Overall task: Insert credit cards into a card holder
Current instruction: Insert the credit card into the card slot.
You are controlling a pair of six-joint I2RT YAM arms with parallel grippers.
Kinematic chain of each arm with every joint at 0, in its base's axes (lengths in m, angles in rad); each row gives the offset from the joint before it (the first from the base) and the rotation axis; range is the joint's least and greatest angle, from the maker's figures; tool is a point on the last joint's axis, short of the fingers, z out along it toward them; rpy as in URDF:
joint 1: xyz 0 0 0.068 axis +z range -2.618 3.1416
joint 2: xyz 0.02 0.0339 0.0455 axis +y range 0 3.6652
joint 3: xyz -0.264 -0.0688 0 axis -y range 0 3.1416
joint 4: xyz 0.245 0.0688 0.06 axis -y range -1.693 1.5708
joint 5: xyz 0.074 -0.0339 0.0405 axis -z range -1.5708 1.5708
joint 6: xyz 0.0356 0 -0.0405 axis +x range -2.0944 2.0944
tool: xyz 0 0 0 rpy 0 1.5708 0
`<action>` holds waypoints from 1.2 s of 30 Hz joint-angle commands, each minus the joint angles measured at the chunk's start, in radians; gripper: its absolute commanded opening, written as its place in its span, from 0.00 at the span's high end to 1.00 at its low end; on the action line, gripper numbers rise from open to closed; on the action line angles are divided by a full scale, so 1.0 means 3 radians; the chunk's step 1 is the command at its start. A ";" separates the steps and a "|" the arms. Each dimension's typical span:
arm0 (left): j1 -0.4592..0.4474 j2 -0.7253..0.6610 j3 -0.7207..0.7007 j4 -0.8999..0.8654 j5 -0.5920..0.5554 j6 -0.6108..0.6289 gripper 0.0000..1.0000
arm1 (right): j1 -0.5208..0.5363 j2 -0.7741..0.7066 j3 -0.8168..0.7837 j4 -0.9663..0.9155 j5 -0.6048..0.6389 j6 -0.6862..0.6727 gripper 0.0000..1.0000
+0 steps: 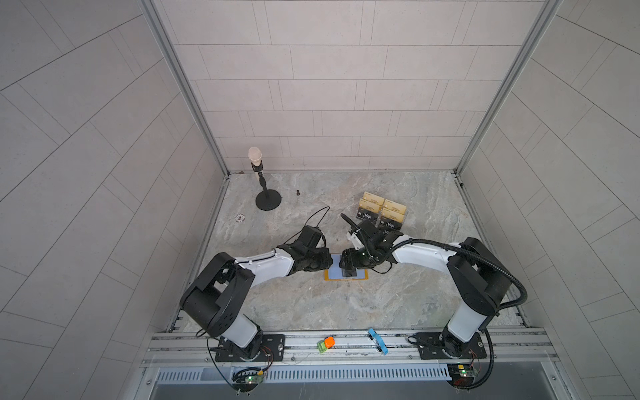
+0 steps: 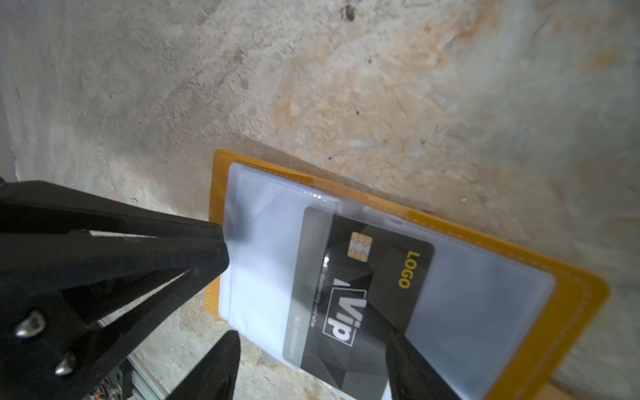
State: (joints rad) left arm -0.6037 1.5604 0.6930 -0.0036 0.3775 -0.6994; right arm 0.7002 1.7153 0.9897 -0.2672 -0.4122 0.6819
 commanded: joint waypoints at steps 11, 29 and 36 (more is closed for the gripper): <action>-0.0048 0.0123 -0.0019 -0.0200 -0.0181 0.0000 0.82 | 0.0005 -0.0028 -0.0134 0.0077 -0.0066 -0.0044 0.28; -0.0013 0.0084 -0.0140 -0.0169 -0.0150 0.0030 0.77 | 0.0028 0.0025 -0.0215 0.0589 -0.0351 0.0282 0.28; 0.0076 -0.0087 -0.0179 0.0040 0.0064 0.0009 0.66 | 0.0028 0.0073 -0.0289 0.0788 -0.0453 0.0434 0.28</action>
State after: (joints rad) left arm -0.5957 1.5631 0.6643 0.0280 0.3843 -0.7044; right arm 0.7017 1.7130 0.9157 -0.0692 -0.5335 0.7761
